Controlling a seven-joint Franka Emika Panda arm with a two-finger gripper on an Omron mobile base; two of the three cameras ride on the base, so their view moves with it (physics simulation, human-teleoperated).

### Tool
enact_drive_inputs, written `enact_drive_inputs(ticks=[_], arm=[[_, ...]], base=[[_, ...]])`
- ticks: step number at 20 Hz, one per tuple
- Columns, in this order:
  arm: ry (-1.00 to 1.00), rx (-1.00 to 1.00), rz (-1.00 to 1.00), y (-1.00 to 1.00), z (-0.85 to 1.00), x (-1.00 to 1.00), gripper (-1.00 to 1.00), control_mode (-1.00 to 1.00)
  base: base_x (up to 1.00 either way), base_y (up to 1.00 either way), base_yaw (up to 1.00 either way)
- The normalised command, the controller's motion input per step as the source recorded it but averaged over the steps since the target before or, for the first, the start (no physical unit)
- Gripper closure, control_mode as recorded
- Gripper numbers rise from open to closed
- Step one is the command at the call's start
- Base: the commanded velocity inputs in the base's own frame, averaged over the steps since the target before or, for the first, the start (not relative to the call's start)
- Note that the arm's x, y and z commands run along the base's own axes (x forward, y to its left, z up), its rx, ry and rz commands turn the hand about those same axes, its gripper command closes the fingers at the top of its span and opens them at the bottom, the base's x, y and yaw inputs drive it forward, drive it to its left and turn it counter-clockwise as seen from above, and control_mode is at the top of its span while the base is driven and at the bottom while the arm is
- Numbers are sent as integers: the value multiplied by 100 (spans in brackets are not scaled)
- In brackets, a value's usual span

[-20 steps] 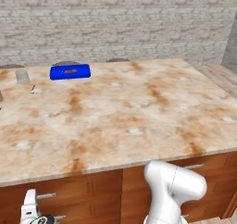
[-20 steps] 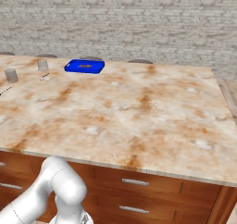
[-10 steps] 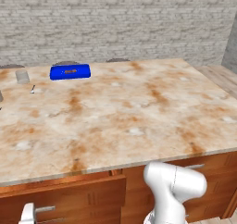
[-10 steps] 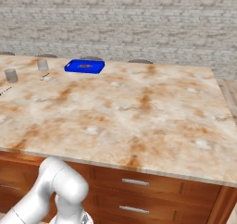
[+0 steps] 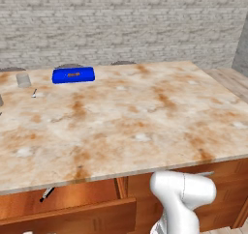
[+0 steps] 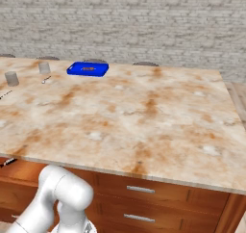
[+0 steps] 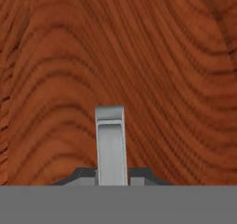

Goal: Take the tongs from the drawer on the left and place them on the dining counter next to the tray containing the kebab skewer.

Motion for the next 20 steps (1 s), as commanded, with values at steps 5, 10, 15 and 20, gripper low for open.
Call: enact_drive_inputs(ticks=[5, 10, 15, 20], arm=[[0, 0, 1, 0, 0, -74, 100, -100], [0, 1, 1, 0, 0, -78, 100, -100], [0, 2, 1, 0, 0, -79, 100, -100], [0, 2, 1, 0, -1, -79, 100, -100]], base=[[0, 0, 0], [0, 0, 0], [0, 0, 0], [0, 0, 0]])
